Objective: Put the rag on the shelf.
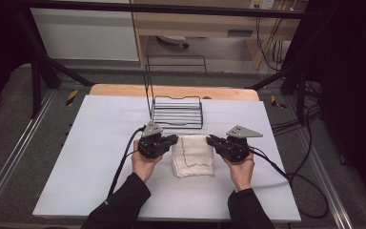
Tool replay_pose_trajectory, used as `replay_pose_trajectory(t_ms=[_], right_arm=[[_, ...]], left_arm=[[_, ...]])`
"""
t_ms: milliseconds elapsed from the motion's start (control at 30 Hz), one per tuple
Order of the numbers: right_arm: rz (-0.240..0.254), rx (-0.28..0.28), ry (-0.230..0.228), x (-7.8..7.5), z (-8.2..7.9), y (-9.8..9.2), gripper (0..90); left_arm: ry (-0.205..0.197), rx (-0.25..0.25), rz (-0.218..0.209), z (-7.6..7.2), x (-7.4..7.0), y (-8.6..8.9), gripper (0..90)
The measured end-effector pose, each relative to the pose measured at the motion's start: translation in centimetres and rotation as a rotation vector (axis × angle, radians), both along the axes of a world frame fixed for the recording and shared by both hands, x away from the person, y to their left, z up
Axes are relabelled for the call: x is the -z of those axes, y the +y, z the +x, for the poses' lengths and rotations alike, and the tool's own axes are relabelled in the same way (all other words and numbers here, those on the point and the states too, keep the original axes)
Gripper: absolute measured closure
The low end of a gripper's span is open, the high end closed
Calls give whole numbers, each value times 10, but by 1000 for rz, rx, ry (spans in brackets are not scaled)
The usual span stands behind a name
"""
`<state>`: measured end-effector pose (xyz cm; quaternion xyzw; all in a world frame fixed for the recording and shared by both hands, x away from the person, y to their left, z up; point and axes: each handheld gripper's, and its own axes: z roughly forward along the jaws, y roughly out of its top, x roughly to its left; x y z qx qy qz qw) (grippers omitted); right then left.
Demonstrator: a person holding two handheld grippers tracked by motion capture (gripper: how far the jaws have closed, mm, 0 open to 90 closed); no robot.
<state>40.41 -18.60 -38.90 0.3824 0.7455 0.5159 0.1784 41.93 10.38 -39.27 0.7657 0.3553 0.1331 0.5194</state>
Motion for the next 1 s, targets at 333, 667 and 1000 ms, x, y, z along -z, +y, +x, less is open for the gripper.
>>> replay_pose_trajectory(t_ms=[333,667,1000], right_arm=[[26,18,-78,-14,-9,3,811],[42,22,-136,-27,-15,7,812],[61,20,-192,-40,-19,13,812]], left_arm=[[-65,-7,-45,-7,-14,5,838],[-118,-13,-84,-13,-28,11,838],[-166,-25,-124,-19,-41,19,839]])
